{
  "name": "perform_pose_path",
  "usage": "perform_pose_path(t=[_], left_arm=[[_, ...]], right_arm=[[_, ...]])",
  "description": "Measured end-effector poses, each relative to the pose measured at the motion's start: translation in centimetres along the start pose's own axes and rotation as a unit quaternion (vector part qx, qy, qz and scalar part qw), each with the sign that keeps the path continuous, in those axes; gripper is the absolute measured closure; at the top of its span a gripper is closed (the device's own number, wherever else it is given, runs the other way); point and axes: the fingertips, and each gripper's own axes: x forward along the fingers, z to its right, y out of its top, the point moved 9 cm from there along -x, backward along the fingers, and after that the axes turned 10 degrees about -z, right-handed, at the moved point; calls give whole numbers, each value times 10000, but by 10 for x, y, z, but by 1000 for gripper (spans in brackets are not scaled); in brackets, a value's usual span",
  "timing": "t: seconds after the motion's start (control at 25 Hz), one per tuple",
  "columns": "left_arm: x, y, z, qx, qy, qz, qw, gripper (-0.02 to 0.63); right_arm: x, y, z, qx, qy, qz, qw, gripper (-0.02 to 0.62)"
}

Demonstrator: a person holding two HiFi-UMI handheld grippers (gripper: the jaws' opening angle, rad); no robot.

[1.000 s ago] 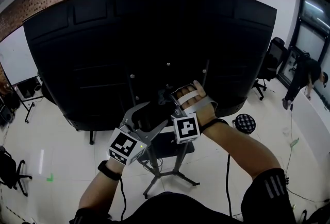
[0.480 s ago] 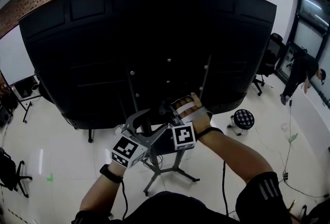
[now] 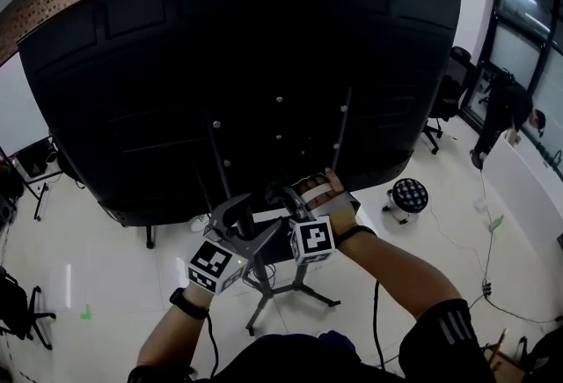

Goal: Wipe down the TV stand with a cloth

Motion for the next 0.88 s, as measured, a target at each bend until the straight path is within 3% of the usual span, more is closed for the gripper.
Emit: perform_pose_path(t=[0.16, 0.28, 0.52, 0.68, 0.88], left_arm=[[4, 7, 6, -61, 6, 112, 9999, 298], [7, 21, 11, -31, 66, 276, 9996, 298], [22, 54, 21, 96, 106, 599, 9981, 298], [36, 86, 31, 311, 35, 757, 9966, 296], [59, 116, 39, 373, 35, 1017, 9941, 296]], right_arm=[[-31, -13, 26, 943, -103, 465, 9944, 575], [-58, -27, 52, 1332, -404, 647, 9881, 575], [-96, -72, 102, 2340, -896, 1111, 9617, 575], [-111, -108, 135, 2743, -1273, 1233, 9452, 575], [-111, -148, 156, 2959, -1476, 1171, 9364, 574]])
